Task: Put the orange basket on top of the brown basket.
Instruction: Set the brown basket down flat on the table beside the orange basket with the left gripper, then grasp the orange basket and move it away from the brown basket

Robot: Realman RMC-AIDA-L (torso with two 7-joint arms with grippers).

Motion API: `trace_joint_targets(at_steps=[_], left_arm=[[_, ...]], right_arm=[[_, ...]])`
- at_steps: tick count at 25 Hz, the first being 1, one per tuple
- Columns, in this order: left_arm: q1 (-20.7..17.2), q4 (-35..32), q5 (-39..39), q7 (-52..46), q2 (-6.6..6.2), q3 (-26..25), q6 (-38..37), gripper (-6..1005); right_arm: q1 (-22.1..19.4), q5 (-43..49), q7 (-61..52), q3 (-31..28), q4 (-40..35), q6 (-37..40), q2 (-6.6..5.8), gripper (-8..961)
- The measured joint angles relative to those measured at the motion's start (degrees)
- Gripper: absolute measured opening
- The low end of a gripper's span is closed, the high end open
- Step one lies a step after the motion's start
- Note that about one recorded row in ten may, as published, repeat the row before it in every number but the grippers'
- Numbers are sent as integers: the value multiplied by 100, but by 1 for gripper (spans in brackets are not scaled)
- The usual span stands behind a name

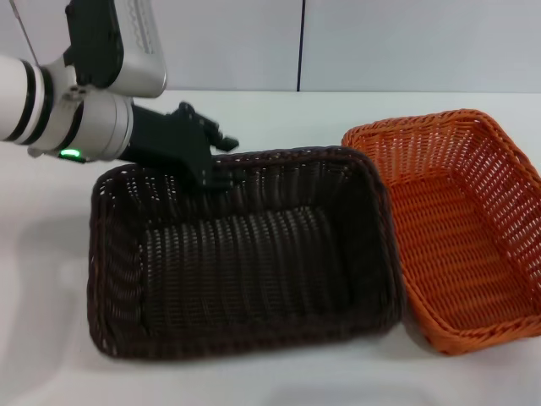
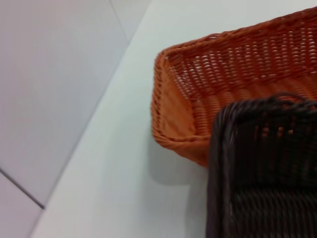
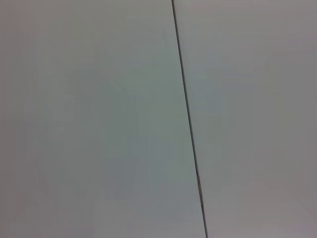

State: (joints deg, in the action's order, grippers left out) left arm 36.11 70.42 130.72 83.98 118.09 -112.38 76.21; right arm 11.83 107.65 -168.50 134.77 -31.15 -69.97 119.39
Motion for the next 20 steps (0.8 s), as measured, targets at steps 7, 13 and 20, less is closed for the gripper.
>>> trace_joint_targets(at_steps=[7,13,20], left_arm=[[-522,942,-687,59,26,381,-1754,549],[-1714,1773,-1644,554,8,2431,-5964,674],[-2209,504,-155,-742,1,5236,-12675,674]], right_arm=[[4,-14,2,3,1,24,-3,722],[2,-15,3,4,-11,31,-4,721],[29,58,-32,-4,-529,27,-18,721]])
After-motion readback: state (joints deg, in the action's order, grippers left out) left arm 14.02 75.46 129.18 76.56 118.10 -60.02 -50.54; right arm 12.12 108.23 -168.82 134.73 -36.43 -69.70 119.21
